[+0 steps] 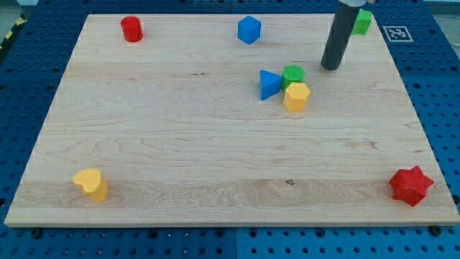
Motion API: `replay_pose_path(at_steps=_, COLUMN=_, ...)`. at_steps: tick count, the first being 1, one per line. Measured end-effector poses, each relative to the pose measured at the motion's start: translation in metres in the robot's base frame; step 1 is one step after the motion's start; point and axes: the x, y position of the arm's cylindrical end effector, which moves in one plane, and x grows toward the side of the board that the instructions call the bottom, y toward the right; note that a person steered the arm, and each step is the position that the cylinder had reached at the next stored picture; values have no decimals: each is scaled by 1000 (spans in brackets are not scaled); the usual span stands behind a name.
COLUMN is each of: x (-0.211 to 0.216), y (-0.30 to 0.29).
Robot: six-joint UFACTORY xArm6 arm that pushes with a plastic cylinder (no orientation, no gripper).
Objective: Push the yellow hexagon towards the center left
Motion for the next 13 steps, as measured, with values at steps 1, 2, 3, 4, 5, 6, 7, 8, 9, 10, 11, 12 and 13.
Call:
replay_pose_path(at_steps=1, x=26, y=-16)
replay_pose_path(at_steps=2, x=46, y=-28)
replay_pose_path(at_steps=3, x=48, y=-28)
replay_pose_path(at_steps=4, x=48, y=-28)
replay_pose_path(at_steps=5, x=61, y=-34)
replay_pose_path(at_steps=6, x=68, y=-39)
replay_pose_path(at_steps=7, x=69, y=-46)
replay_pose_path(at_steps=8, x=82, y=-71)
replay_pose_path(at_steps=9, x=82, y=-80)
replay_pose_path(at_steps=10, x=82, y=-96)
replay_pose_path(at_steps=11, x=82, y=-117)
replay_pose_path(at_steps=12, x=82, y=-118)
replay_pose_path(at_steps=13, x=82, y=-118)
